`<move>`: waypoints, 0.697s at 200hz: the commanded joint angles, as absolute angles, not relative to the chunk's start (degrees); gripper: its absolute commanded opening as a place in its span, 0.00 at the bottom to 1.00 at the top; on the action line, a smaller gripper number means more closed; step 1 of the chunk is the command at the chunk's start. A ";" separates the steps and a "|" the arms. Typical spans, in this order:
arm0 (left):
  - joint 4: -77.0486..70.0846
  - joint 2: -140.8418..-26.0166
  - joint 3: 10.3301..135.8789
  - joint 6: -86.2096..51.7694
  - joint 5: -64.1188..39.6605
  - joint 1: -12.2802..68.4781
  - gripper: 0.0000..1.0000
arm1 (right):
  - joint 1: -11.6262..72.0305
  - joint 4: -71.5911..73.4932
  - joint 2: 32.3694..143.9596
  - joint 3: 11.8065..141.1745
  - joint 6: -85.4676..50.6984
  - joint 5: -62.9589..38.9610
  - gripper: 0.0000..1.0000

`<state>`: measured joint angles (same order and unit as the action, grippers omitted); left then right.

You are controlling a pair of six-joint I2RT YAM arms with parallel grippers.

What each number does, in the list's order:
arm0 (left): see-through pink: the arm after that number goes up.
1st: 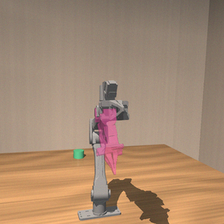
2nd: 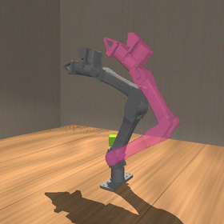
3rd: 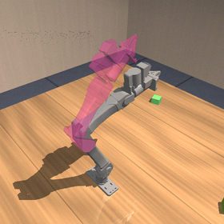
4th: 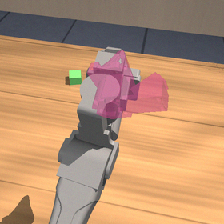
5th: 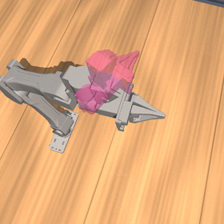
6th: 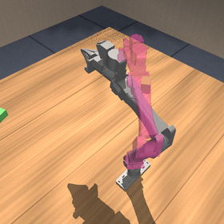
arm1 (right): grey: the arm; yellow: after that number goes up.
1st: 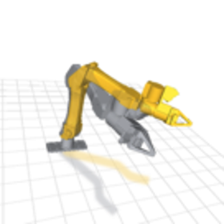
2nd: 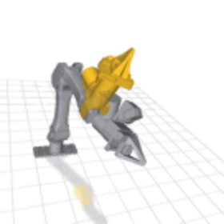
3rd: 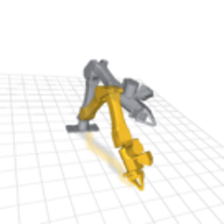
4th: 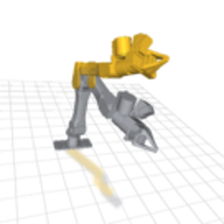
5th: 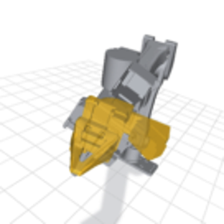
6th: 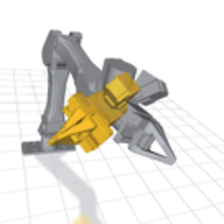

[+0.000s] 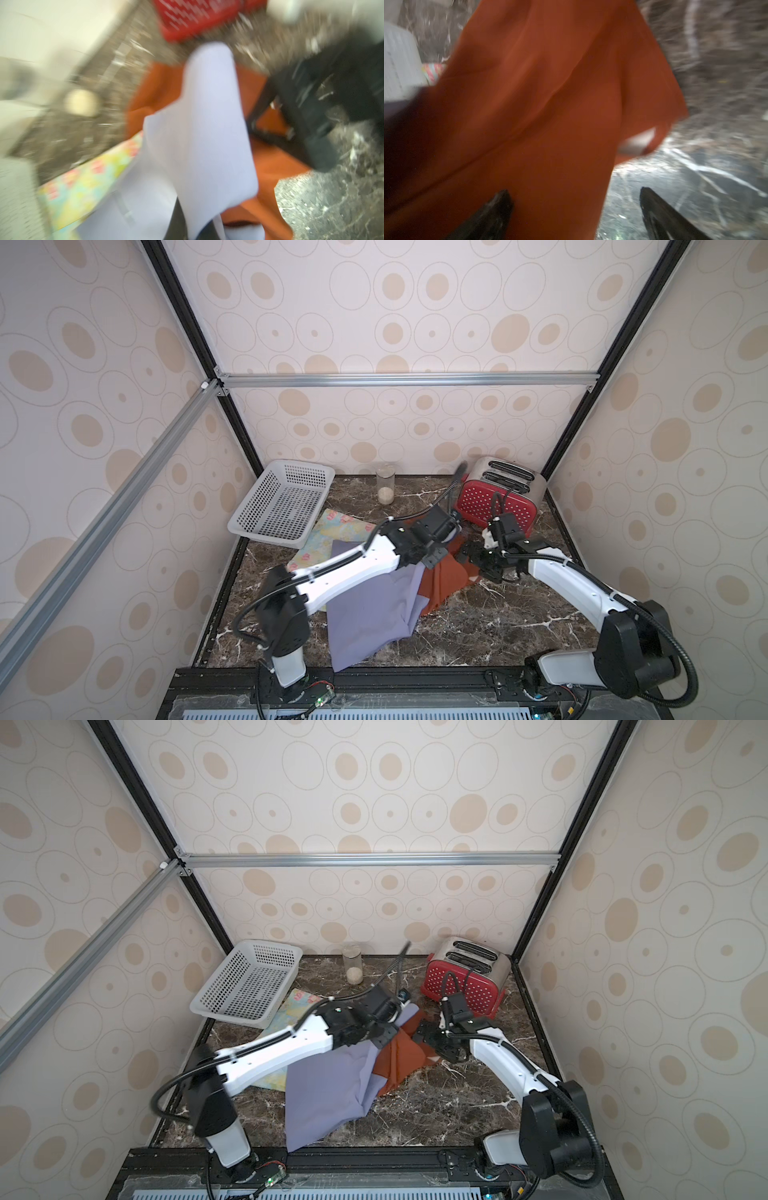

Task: Roll up the skirts
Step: Pick up the skirt from the center of the board.

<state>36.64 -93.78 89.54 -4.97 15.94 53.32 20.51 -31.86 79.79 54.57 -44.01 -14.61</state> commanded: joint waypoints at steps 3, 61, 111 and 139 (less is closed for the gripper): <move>27.19 -79.46 85.36 -7.57 31.29 49.20 0.00 | 29.35 -32.18 85.67 60.57 -49.88 -8.36 1.00; 26.48 -65.89 79.63 -8.26 30.93 47.63 0.00 | 40.68 -36.89 103.06 78.63 -53.68 -5.01 1.00; 28.82 -77.55 82.42 -12.35 19.02 46.60 0.00 | 39.10 -34.84 95.36 73.74 -54.14 2.38 1.00; 32.63 -88.04 92.28 -12.28 10.14 46.58 0.00 | 37.19 -31.30 90.80 68.59 -52.41 0.52 1.00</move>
<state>30.24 -83.26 82.17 -10.79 19.62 46.76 38.50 -32.93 94.19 71.96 -52.64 -1.04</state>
